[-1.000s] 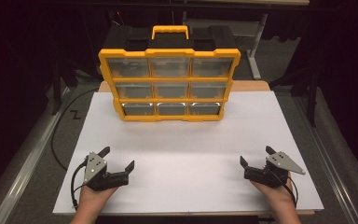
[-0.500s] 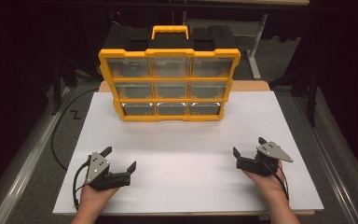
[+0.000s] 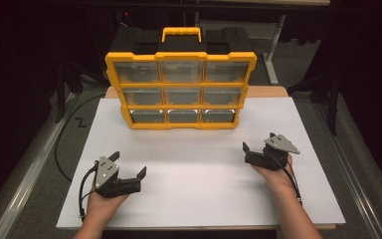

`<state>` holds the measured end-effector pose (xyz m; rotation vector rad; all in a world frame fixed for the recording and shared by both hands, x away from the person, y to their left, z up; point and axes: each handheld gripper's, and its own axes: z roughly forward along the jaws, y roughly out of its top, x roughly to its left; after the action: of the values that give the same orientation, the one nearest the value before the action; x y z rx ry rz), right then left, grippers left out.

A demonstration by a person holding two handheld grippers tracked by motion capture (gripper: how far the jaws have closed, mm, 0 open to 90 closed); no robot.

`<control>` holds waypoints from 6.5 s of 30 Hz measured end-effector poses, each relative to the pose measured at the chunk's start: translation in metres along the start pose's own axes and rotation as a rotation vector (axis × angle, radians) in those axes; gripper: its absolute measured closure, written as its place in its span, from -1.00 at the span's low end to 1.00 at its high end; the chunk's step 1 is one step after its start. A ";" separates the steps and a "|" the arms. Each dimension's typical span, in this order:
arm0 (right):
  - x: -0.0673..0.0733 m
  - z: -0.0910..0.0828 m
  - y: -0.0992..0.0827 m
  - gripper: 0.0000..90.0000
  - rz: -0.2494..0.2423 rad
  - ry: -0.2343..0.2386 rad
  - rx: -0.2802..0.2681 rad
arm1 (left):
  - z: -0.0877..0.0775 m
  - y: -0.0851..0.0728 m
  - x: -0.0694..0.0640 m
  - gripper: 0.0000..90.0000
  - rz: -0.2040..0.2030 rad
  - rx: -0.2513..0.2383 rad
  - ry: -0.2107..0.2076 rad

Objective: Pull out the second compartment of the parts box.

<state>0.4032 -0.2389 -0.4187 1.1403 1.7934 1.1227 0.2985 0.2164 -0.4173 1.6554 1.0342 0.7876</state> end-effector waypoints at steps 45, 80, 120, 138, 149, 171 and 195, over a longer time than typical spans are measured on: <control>0.006 -0.021 -0.019 -0.98 -0.306 -0.068 0.059 | -0.003 -0.014 -0.012 -0.99 0.032 -0.028 -0.024; 0.033 -0.025 -0.016 -0.98 -0.737 -0.162 0.111 | -0.005 -0.013 -0.011 -0.99 0.035 -0.041 -0.016; 0.062 -0.030 -0.014 -0.98 -1.136 -0.235 0.127 | -0.005 -0.014 -0.012 -0.99 0.043 -0.038 -0.016; 0.068 -0.030 -0.018 -0.97 -1.266 -0.231 0.152 | -0.004 -0.014 -0.013 -0.99 0.032 -0.040 -0.041; 0.084 -0.028 -0.020 -0.81 -1.342 -0.225 0.129 | -0.003 -0.015 -0.013 -0.99 0.033 -0.032 -0.036; 0.129 -0.007 0.020 -0.27 -1.380 -0.313 -0.040 | -0.003 -0.016 -0.011 -0.99 0.052 -0.028 -0.021; 0.160 0.018 0.100 0.07 -1.350 -0.404 -0.183 | -0.004 -0.016 -0.012 -0.99 0.046 -0.038 -0.031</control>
<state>0.3932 -0.0618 -0.3513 -0.1003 1.5498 0.1849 0.2862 0.2096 -0.4316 1.6589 0.9577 0.8047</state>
